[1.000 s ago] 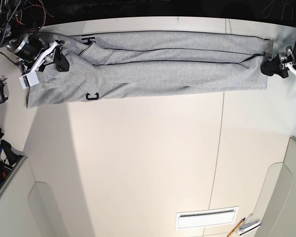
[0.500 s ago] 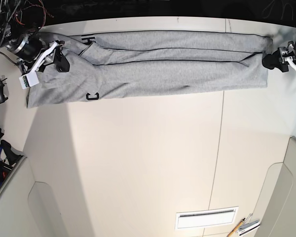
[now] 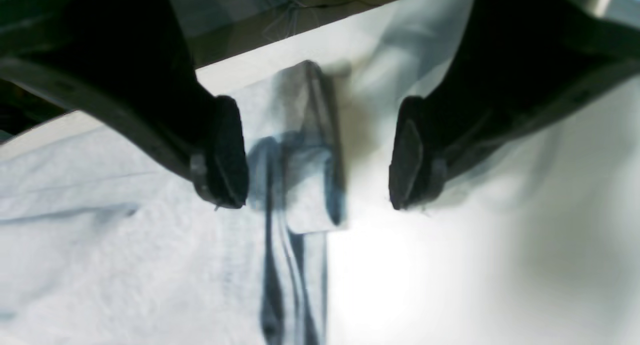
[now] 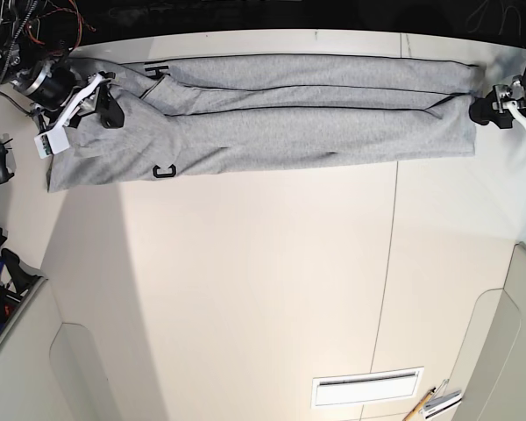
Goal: Fold the T-shirt properly
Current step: 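Hold the folded strip ends and straighten it between both grippers, then carry the hem end with the left gripper toward the collar end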
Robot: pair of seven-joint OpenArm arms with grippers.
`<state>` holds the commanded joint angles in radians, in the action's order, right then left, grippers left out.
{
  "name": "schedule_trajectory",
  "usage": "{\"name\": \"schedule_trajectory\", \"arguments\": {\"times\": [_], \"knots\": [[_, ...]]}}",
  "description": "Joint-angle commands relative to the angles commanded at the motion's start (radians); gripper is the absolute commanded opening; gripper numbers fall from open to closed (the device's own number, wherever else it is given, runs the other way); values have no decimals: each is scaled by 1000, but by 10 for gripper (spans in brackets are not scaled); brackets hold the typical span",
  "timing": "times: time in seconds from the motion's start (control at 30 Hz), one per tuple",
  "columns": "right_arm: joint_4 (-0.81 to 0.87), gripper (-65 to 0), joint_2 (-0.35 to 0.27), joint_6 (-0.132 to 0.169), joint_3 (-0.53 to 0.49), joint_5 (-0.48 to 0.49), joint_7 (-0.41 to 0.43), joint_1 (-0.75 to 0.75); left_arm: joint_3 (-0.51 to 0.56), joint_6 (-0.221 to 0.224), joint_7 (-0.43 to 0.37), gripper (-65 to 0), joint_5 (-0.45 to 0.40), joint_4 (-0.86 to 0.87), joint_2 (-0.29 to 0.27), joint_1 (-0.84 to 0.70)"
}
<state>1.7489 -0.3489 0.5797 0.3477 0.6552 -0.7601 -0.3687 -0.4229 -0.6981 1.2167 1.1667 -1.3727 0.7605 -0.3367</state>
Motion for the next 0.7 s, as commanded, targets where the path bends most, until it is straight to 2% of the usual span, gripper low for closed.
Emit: {"name": "schedule_trajectory", "arguments": {"times": [0.13, 0.3, 0.33, 0.37, 0.43, 0.47, 0.5, 0.63, 0.7], "knots": [[0, -425, 0, 0, 0, 0, 0, 0, 0, 0, 66, -174, 64, 0, -32, -2], [0, -425, 0, 0, 0, 0, 0, 0, 0, 0, 67, -187, 76, 0, -60, -2], [0, -425, 0, 0, 0, 0, 0, 0, 0, 0, 66, -226, 76, 0, -64, -2], [0, -425, 0, 0, 0, 2, 0, 2, 0, 0, 63, -310, 78, 0, -66, -2], [0, -425, 0, 0, 0, 18, 0, 5, 0, 0, 22, -543, 78, 0, -65, -1], [0, -425, 0, 0, 0, 23, 0, 8, 0, 0, -5, -620, 71, 0, -65, -1], [0, -425, 0, 0, 0, 29, 0, 10, 0, 0, -29, -650, 60, 0, -65, -1], [0, -425, 0, 0, 0, 71, -1, 15, 0, 0, -39, -650, -40, 0, -65, 22], [2, -425, 0, 0, 1, 87, -4, 27, 0, 0, -39, -650, -43, 0, -64, 33]]}}
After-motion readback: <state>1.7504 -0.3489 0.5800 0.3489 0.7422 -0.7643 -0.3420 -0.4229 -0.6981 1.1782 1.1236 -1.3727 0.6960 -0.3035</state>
